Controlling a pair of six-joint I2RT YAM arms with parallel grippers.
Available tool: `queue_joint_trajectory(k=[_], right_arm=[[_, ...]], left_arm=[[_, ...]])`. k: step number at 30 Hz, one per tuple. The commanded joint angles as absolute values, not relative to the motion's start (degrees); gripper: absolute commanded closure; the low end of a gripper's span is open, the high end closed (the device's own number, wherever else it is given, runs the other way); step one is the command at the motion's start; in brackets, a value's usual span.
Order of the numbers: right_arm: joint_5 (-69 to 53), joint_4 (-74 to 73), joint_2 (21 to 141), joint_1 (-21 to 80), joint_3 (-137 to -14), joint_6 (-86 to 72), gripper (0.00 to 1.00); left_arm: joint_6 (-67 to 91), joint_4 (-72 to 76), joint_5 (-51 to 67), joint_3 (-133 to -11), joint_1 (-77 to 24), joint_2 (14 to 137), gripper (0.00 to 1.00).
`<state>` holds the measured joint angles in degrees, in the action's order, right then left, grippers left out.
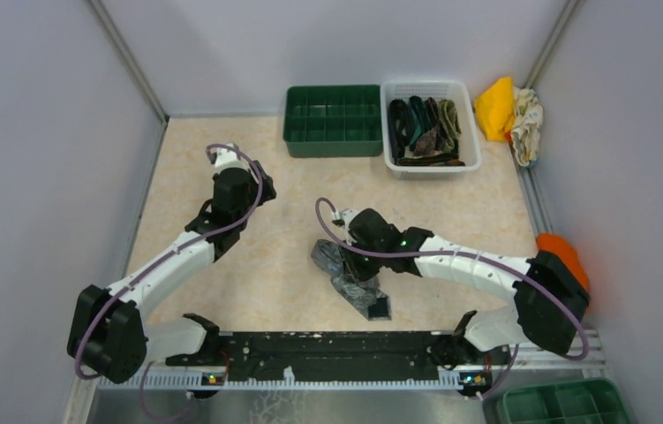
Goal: Roll the ties
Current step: Place the tie at the center of the board.
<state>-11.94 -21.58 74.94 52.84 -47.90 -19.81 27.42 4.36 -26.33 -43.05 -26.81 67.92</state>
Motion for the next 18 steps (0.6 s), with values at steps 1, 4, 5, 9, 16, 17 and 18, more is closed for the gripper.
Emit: queue_joint_trajectory(k=[1,4,5,9,16,17,18], right_arm=[[1.17,-27.62,75.12,52.19,-45.66,-23.74,0.65],[6.28,-30.52,73.37,51.13,-44.45,-26.86,0.38],[7.17,-31.12,72.78,50.81,-43.94,-27.46,0.36],[7.85,-29.77,71.16,47.98,-40.86,-28.42,0.29],[7.71,-26.23,72.53,43.53,-38.82,-26.91,0.30],[7.61,-25.79,72.98,43.50,-38.77,-26.70,0.30],[7.63,-25.37,73.40,43.48,-38.76,-26.51,0.30]], left_arm=[[27.47,7.89,-19.74,-44.18,-27.13,69.97,0.30],[26.51,10.73,-15.16,-43.80,-27.53,71.28,0.30],[26.12,11.53,-13.29,-43.83,-27.71,71.75,0.30],[23.26,15.64,-2.21,-43.50,-29.67,74.18,0.29],[18.05,15.57,9.79,-41.83,-36.76,76.20,0.27],[18.14,15.74,11.28,-41.29,-37.31,76.28,0.26],[18.44,16.12,12.67,-40.83,-37.75,76.38,0.26]])
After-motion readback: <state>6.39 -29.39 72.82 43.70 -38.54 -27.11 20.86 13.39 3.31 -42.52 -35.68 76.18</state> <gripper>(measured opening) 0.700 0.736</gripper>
